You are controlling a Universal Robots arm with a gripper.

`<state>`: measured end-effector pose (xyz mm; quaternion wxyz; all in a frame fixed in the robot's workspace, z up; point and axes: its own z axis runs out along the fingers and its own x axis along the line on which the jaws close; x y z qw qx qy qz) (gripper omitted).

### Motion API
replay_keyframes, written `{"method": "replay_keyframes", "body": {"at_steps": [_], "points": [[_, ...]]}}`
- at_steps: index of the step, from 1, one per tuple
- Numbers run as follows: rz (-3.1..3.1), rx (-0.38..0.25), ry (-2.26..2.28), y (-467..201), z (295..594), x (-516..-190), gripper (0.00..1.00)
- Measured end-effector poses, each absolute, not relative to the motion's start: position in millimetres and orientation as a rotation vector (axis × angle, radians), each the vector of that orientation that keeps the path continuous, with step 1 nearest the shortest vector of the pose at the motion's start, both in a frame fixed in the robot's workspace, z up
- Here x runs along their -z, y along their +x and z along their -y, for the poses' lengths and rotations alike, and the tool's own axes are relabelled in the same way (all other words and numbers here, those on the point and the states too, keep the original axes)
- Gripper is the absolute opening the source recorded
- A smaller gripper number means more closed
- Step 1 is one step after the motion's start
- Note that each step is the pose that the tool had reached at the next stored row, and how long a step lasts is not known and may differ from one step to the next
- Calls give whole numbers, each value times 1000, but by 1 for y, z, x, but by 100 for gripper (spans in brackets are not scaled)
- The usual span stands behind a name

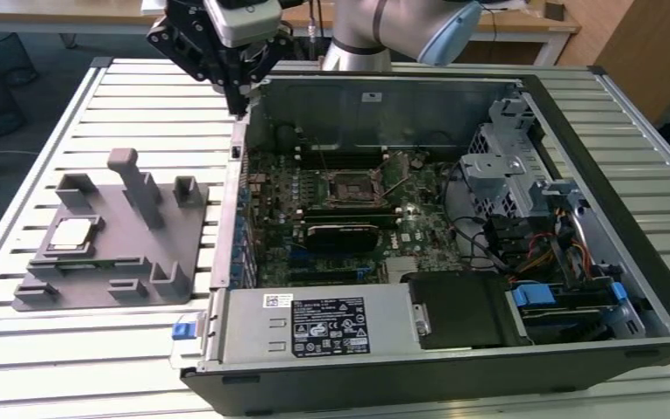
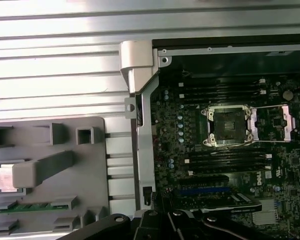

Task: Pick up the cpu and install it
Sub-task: 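Reach for the cpu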

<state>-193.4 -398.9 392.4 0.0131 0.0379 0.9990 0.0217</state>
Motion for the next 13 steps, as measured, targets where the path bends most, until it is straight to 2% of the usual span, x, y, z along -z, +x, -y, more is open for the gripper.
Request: {"method": "replay_keyframes", "body": {"at_steps": [13], "points": [[-3113, -68, 118, -210, 399, -392, 11]]}}
